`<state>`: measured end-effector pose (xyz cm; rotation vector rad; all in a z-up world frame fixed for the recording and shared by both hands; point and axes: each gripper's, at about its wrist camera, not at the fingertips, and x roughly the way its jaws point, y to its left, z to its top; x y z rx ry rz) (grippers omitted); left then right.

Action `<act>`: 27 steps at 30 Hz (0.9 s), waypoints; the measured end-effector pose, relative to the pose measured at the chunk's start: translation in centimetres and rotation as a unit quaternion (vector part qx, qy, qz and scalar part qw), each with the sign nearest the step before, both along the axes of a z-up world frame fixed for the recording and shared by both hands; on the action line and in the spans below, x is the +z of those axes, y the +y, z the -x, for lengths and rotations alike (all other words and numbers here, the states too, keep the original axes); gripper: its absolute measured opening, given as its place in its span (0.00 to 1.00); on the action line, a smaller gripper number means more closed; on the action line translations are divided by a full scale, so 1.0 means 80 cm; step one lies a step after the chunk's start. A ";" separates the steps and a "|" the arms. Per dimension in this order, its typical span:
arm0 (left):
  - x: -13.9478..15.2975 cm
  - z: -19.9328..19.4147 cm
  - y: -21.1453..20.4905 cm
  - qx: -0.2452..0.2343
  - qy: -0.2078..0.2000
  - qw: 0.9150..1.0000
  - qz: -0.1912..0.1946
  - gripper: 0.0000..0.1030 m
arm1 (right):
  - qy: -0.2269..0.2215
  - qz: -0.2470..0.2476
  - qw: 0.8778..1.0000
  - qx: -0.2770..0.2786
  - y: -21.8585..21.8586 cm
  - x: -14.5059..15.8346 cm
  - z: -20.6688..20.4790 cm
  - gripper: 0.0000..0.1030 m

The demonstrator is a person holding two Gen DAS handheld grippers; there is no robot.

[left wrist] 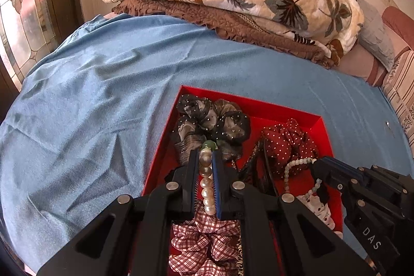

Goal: Organize jewelry
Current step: 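Lower both pearl bracelets into the red tray and open both tools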

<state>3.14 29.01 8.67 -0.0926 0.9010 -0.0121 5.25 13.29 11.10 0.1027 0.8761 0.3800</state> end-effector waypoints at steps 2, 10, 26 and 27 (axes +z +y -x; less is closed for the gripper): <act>-0.002 -0.001 -0.001 0.000 0.003 1.000 -0.002 0.09 | 0.002 0.001 1.000 0.000 0.000 -0.002 0.000 0.07; 0.005 0.003 -0.001 -0.006 -0.013 1.000 0.013 0.09 | -0.006 0.004 1.000 0.004 0.004 0.002 0.001 0.07; 0.016 0.008 0.014 -0.015 -0.022 0.996 0.083 0.09 | -0.025 0.010 1.000 0.003 0.007 0.015 0.004 0.07; 0.012 0.005 0.015 -0.011 -0.015 0.997 0.078 0.09 | -0.023 0.010 1.000 0.003 0.007 0.013 0.004 0.07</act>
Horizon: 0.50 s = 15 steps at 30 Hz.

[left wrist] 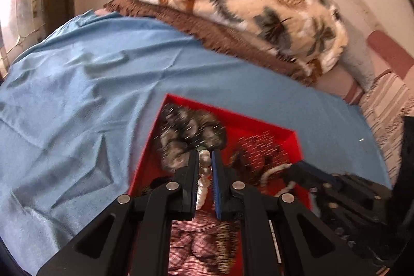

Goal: Organize jewelry
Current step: 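Lower both pearl bracelets into the red tray and open both tools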

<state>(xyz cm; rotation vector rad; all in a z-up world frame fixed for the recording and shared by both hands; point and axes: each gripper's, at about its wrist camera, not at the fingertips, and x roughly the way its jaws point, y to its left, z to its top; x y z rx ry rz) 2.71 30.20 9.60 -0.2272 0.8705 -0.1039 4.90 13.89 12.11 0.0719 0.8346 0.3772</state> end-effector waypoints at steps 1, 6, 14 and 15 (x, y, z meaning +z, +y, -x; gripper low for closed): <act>-0.006 -0.003 0.001 0.003 0.011 1.000 -0.003 0.09 | 0.003 0.002 1.000 0.000 0.000 -0.003 -0.001 0.07; -0.018 -0.007 0.005 0.017 0.033 0.999 -0.025 0.09 | 0.013 0.008 1.000 0.003 0.003 -0.013 -0.004 0.07; -0.026 -0.007 0.005 0.030 0.049 0.996 -0.063 0.09 | 0.031 0.028 0.999 0.007 0.008 -0.035 -0.008 0.07; -0.026 -0.007 0.006 0.032 0.051 0.996 -0.065 0.09 | 0.034 0.030 0.999 0.007 0.008 -0.038 -0.008 0.07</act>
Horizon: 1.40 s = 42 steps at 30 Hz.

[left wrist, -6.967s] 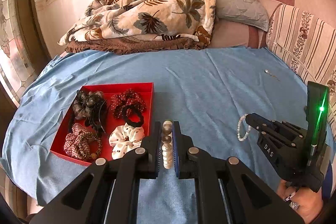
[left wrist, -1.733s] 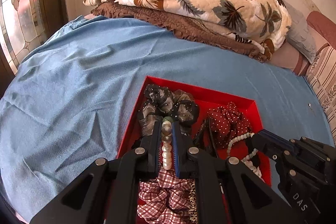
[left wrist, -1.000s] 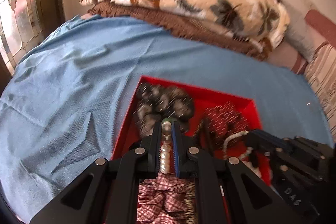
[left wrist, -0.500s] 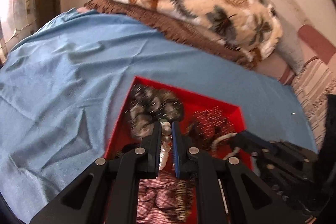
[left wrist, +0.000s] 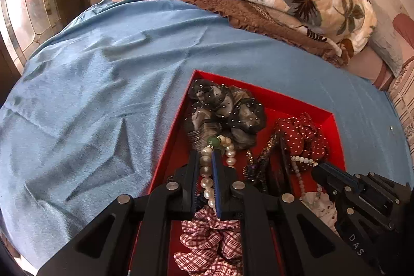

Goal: Organize jewelry
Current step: 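Lower both pearl bracelets into the red tray and open both tools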

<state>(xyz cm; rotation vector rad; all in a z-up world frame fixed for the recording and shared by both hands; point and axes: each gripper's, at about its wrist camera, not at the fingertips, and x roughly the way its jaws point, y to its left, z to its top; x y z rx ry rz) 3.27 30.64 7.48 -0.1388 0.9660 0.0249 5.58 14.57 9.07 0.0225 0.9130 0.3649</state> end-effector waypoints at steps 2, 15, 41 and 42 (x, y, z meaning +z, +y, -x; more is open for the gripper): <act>-0.002 0.000 0.002 0.005 0.004 1.000 -0.004 0.09 | 0.003 0.003 1.000 0.000 0.001 -0.004 -0.001 0.07; -0.002 0.000 -0.002 0.008 0.004 1.000 -0.027 0.09 | 0.011 0.016 1.000 -0.003 -0.001 -0.016 -0.006 0.07; 0.036 0.031 -0.005 -0.001 -0.068 0.997 -0.042 0.60 | -0.016 -0.011 0.999 -0.034 -0.021 0.024 0.018 0.40; 0.037 0.032 -0.005 0.001 -0.071 0.997 -0.042 0.60 | -0.017 -0.012 0.999 -0.035 -0.022 0.025 0.020 0.41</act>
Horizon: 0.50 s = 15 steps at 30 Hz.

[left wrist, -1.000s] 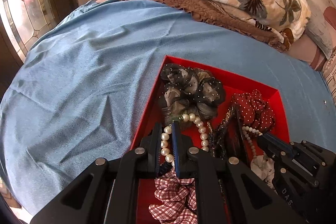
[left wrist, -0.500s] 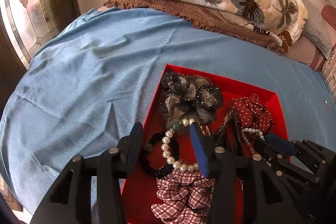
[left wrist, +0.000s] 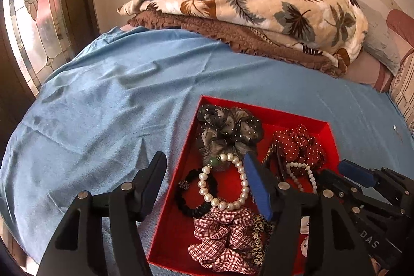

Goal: Organize jewelry

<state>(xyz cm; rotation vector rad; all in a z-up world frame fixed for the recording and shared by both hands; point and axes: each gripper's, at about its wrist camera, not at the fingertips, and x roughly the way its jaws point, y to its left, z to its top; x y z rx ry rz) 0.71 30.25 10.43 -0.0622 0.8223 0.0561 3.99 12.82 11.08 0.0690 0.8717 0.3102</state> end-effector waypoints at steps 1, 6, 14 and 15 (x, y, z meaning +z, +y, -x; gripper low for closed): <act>0.001 0.002 0.001 0.001 -0.002 1.000 0.000 0.60 | -0.001 0.000 1.000 -0.002 -0.001 0.001 0.003 0.41; 0.008 0.013 0.000 0.007 -0.019 1.000 -0.012 0.61 | -0.006 0.001 1.000 -0.013 -0.010 0.005 0.022 0.46; 0.024 0.052 -0.018 0.018 -0.079 0.996 -0.049 0.75 | -0.009 -0.009 1.000 -0.029 -0.031 0.007 0.052 0.49; 0.027 0.059 -0.021 0.024 -0.092 0.994 -0.057 0.77 | -0.010 -0.010 0.999 -0.031 -0.034 0.008 0.056 0.49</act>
